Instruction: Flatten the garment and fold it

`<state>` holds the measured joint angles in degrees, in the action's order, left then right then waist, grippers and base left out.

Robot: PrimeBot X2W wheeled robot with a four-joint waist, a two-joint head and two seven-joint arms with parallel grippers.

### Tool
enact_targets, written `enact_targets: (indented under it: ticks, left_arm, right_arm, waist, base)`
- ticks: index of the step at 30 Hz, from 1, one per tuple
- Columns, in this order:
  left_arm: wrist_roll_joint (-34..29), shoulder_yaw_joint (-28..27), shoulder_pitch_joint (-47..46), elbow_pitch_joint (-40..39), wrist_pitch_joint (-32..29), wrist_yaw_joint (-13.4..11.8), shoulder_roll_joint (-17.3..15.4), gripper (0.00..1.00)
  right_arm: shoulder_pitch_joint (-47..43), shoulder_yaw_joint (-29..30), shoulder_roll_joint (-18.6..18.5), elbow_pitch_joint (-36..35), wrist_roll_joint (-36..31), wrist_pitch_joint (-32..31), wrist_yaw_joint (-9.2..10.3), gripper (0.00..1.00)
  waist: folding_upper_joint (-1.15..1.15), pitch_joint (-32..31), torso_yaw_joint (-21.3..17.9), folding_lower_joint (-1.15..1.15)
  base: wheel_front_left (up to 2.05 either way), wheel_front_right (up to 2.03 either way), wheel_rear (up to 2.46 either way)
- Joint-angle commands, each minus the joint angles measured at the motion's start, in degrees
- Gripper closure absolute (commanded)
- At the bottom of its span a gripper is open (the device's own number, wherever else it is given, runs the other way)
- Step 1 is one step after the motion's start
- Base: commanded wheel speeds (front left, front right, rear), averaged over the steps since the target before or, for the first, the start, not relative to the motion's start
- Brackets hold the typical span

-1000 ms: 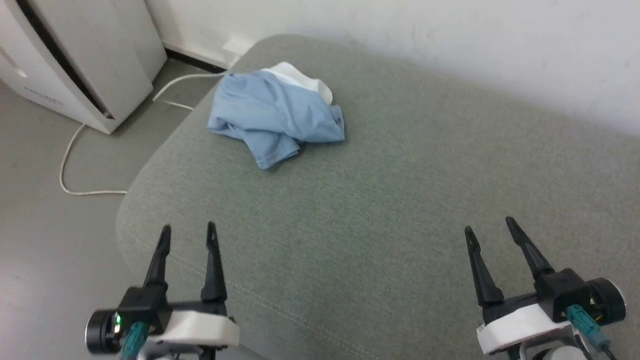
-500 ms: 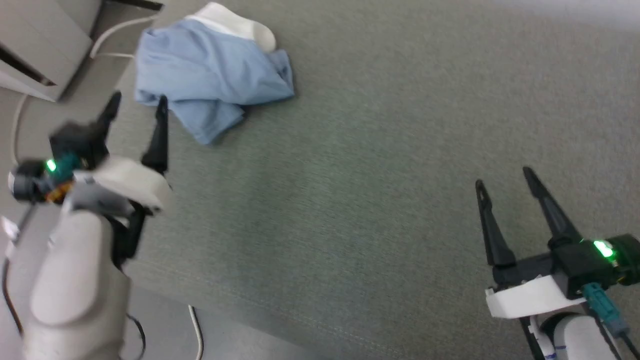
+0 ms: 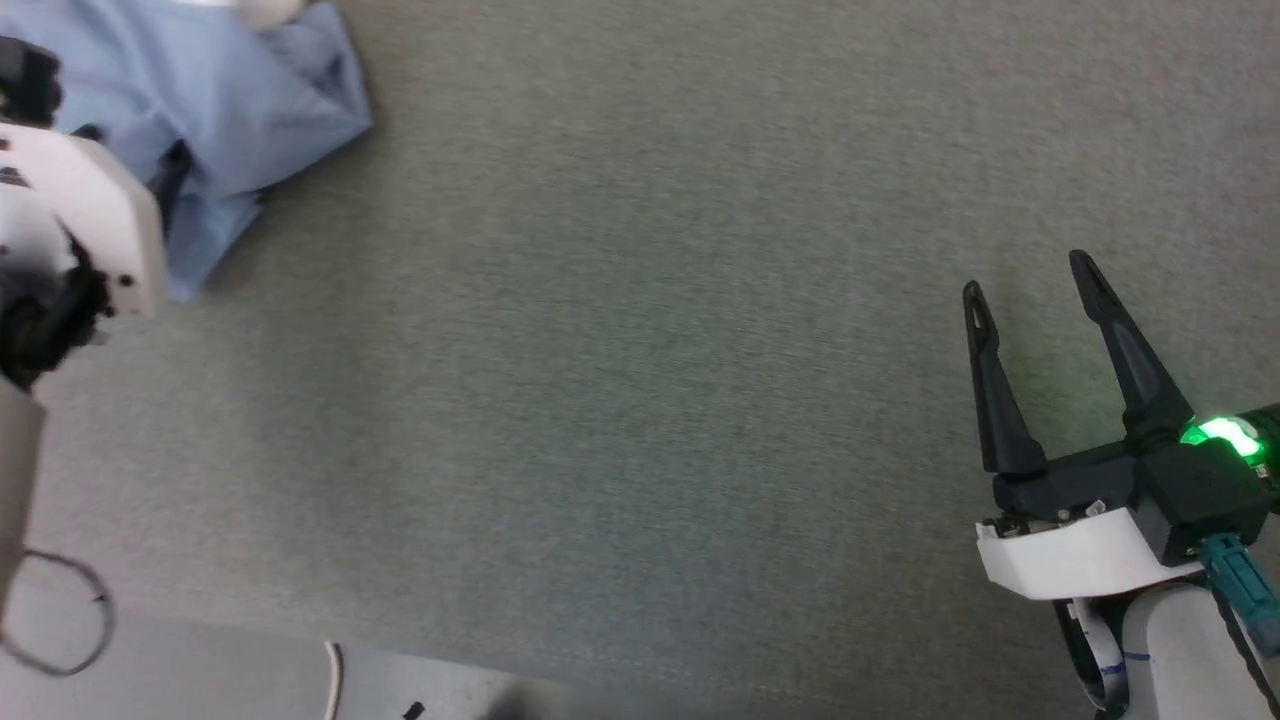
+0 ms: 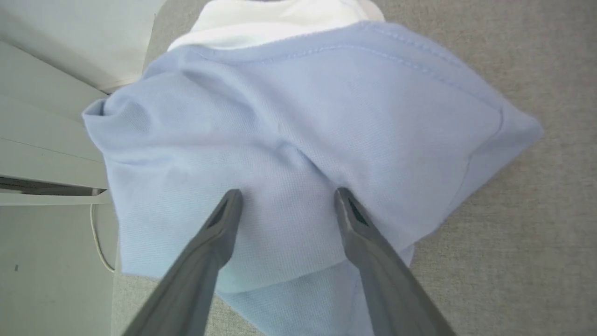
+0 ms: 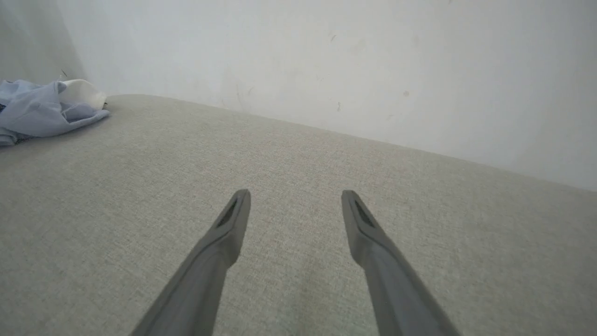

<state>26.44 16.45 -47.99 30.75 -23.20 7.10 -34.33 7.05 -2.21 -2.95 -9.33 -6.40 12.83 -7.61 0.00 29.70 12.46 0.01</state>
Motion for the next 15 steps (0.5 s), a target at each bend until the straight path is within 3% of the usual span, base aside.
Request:
enact_targets:
  ticks: [1,6,7,8,9,11,15]
  left_arm:
    - [1.5,0.7,-0.9,0.4,-1.1,0.4,-1.0,0.0]
    - [8.4,4.0,-0.9,3.7,-6.7,0.4,-4.7,0.0]
    - [10.0,4.5,-0.5,4.6,-8.5,0.4,-4.9,0.04]
    - [11.8,5.2,-0.1,5.1,-10.5,0.4,-5.0,0.64]
    - [13.6,5.8,0.4,5.3,-12.2,0.4,-5.1,1.0]
    - [16.6,6.1,1.0,5.2,-13.7,0.4,-5.5,1.0]
    - [17.5,6.9,2.0,4.3,-9.7,0.4,-7.0,1.0]
  right_arm:
    - [0.7,-0.1,0.0,-0.3,0.5,0.4,0.12,0.0]
    - [0.7,-0.5,0.0,0.6,1.3,1.2,0.12,0.0]
    - [0.7,-0.6,0.0,0.8,1.5,1.3,0.12,0.0]
    - [0.8,-0.6,0.1,1.0,1.7,1.4,0.12,0.0]
    - [0.9,-0.6,0.1,1.2,1.9,1.5,0.12,0.0]
    - [1.2,-0.4,0.1,1.7,2.3,1.6,0.12,0.0]
    - [1.5,0.3,0.1,2.6,2.4,1.9,0.12,0.0]
  waist:
    - [0.0,5.3,-5.8,-0.01]
    - [0.0,6.3,-7.3,-0.01]
    - [0.0,6.3,-7.5,-0.01]
    - [0.0,6.2,-7.6,-0.01]
    - [0.0,6.2,-7.6,-0.01]
    - [0.0,5.8,-7.6,-0.01]
    - [0.0,4.0,-7.4,-0.01]
  base:
    - [0.0,0.0,0.0]
    - [0.0,0.0,0.0]
    - [0.0,0.0,0.0]
    - [0.0,0.0,0.0]
    - [0.0,0.0,0.0]
    - [0.0,0.0,0.0]
    - [0.0,0.0,0.0]
